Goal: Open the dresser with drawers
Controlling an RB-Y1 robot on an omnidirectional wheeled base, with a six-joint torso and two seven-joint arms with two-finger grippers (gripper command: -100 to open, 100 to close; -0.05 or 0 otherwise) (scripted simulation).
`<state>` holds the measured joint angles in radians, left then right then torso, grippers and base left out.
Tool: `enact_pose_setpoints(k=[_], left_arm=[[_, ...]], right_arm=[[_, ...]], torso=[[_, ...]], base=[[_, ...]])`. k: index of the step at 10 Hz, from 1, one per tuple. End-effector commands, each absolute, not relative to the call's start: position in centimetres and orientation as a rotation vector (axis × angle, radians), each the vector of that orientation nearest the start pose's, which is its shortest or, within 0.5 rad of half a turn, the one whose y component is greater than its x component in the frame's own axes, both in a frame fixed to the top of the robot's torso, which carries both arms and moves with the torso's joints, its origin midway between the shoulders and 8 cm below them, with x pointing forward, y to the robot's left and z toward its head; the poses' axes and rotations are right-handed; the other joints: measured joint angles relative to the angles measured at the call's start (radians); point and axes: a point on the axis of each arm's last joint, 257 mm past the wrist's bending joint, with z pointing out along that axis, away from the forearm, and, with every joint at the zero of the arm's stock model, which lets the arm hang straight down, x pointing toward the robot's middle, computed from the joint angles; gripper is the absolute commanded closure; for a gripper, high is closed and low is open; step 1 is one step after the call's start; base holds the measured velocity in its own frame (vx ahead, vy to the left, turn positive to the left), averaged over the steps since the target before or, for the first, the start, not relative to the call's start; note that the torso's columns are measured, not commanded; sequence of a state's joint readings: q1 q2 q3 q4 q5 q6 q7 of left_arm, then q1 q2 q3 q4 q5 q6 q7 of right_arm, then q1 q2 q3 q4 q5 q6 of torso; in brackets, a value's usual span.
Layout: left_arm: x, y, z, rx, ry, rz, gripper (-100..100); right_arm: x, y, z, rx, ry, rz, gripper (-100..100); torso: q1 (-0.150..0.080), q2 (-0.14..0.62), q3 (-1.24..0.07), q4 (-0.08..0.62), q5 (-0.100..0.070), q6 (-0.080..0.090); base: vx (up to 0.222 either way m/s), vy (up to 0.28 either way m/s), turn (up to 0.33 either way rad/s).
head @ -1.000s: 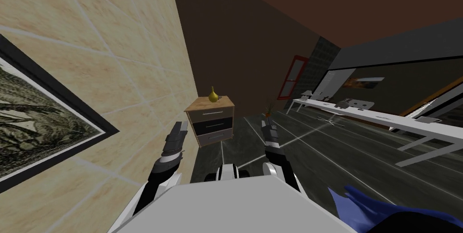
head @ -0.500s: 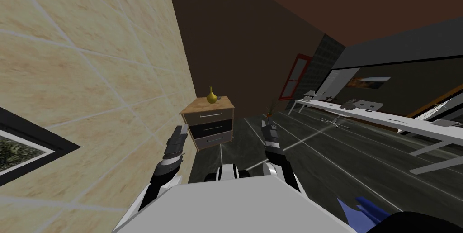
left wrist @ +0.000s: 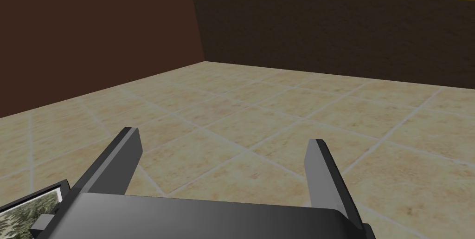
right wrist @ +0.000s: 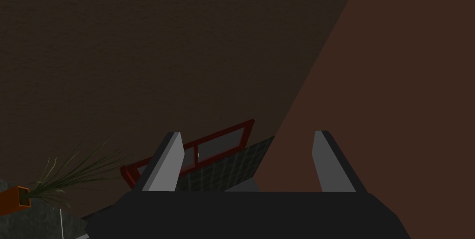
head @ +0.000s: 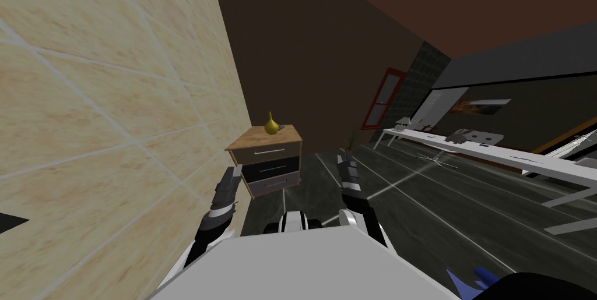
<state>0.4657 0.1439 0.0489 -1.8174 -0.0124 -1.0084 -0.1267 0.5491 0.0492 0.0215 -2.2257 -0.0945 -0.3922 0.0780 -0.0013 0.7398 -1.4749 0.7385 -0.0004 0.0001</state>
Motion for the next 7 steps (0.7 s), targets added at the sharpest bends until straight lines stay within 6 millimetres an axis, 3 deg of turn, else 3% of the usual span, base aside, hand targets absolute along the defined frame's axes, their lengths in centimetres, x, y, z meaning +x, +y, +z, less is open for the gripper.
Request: enact_pose_setpoints(k=[1,7], left_arm=[[32.6,29.4,-8.4,-0.435,0.702,-1.167,-100],[32.2,30.8,-12.5,-0.479,0.7,-1.171,-100]], right_arm=[[36.3,-29.7,-4.0,0.889,0.678,1.244,0],[36.3,-29.7,-3.9,0.889,0.678,1.244,0]], torso=[[0.001,-0.002,-0.001,0.0,0.0,0.0],[0.001,0.0,0.0,0.0,0.0,0.0]], base=[[0.088,-0.023,0.006],[0.113,-0.025,0.011]])
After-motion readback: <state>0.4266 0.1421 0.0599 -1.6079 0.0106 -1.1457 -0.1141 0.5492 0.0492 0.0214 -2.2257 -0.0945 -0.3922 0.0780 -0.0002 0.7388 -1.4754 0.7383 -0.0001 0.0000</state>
